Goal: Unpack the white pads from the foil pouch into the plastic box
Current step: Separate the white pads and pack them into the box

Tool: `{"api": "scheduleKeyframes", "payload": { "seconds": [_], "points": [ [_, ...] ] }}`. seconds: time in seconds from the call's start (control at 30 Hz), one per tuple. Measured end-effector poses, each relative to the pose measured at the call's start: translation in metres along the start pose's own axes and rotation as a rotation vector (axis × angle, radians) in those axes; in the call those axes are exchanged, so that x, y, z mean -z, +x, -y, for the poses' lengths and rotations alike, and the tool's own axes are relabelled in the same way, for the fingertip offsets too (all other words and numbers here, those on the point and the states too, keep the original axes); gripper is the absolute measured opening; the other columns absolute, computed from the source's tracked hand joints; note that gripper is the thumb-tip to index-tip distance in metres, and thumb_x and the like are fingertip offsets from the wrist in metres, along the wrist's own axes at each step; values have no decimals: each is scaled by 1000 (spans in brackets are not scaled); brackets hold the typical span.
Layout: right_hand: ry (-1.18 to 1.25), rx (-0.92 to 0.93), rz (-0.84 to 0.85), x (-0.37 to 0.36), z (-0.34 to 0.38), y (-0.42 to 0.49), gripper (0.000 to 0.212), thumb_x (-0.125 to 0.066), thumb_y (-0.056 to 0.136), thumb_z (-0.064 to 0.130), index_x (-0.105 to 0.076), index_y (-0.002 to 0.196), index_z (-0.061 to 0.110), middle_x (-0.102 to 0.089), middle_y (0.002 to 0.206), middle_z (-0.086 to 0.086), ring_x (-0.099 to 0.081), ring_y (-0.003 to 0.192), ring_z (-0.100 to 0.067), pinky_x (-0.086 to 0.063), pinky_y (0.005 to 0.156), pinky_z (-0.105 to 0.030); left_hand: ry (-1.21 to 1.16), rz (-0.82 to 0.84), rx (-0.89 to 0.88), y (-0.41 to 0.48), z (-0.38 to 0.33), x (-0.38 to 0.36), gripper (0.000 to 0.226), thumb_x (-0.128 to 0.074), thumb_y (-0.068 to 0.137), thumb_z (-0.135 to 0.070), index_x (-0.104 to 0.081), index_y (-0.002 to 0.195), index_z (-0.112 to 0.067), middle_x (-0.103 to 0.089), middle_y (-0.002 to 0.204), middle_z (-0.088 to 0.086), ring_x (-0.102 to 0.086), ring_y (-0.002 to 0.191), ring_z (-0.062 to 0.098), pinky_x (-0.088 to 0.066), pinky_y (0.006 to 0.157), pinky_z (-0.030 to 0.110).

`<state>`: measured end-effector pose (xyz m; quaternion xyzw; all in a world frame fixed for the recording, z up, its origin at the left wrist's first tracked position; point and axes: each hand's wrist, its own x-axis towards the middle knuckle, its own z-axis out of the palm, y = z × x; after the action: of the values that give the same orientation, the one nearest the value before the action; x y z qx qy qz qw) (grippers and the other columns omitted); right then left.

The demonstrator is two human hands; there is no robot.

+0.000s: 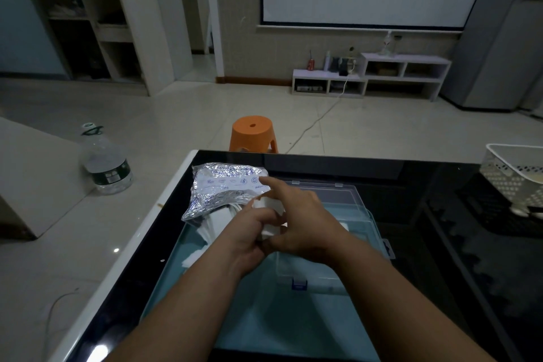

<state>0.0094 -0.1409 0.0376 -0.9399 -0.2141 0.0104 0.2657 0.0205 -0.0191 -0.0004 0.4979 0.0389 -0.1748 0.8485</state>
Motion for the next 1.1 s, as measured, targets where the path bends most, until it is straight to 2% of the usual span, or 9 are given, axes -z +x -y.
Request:
{"api": "scheduleKeyframes", "payload": {
  "seconds": [0.17,0.27,0.4,0.47,0.57,0.67,0.77,0.93,1.1],
  "points": [
    [171,-30,24,-1,-11,2,94,-80,72,35,-24,148,44,-44,146,12,-38,134,-18,-35,112,-40,-17,-87,53,3,0,4,38,-44,79,11,-58,107,-10,-64,70,10,-62,53,19,-50,47,25],
    [289,-99,-109,4,-18,1,56,-70,80,24,-53,132,29,-56,126,10,-51,117,-9,-44,102,-34,-52,-158,74,4,0,4,13,-49,86,-1,-56,97,-3,-62,59,10,-58,44,17,-50,43,23],
    [348,-241,-204,9,-26,1,20,-58,86,10,-63,94,27,-62,94,11,-60,94,-9,-54,89,-37,-84,-197,63,6,0,2,23,-42,90,-12,-58,89,5,-65,66,17,-62,53,23,-56,51,29],
    [390,-307,-216,10,-33,0,19,-56,88,9,-60,85,27,-63,91,5,-61,88,-14,-55,85,-39,-77,-217,49,8,3,1,24,-43,91,-13,-56,101,5,-67,76,19,-67,64,27,-59,59,34],
    [488,-372,-213,15,-43,-4,14,-58,91,10,-58,91,24,-62,96,0,-61,88,-16,-55,80,-35,-32,-280,4,14,13,-7,28,-52,90,-12,-55,116,-1,-66,90,16,-65,76,25,-55,61,32],
    [557,-411,-217,23,-55,-7,17,-63,91,19,-55,104,25,-60,104,0,-61,91,-15,-54,77,-31,35,-275,-32,20,23,-18,23,-61,89,-10,-59,111,-4,-67,93,12,-65,80,23,-52,66,31],
    [628,-486,-88,30,-67,-12,29,-69,88,24,-52,111,28,-60,108,-3,-64,93,-18,-54,73,-29,42,-193,-18,27,30,-28,22,-63,90,-12,-64,108,1,-72,97,16,-69,85,26,-55,79,37],
    [591,-585,-223,40,-84,-23,27,-73,82,11,-53,97,20,-59,100,-7,-65,85,-20,-54,64,-26,155,-148,36,43,36,-53,17,-59,94,-14,-67,99,0,-73,88,14,-69,79,24,-57,69,31],
    [459,-657,-277,49,-108,-28,14,-72,79,6,-59,81,13,-65,87,-7,-61,75,-18,-47,57,-26,321,-130,45,63,45,-72,25,-58,89,3,-62,113,-1,-68,98,17,-68,85,27,-59,71,34]
  ]
}}
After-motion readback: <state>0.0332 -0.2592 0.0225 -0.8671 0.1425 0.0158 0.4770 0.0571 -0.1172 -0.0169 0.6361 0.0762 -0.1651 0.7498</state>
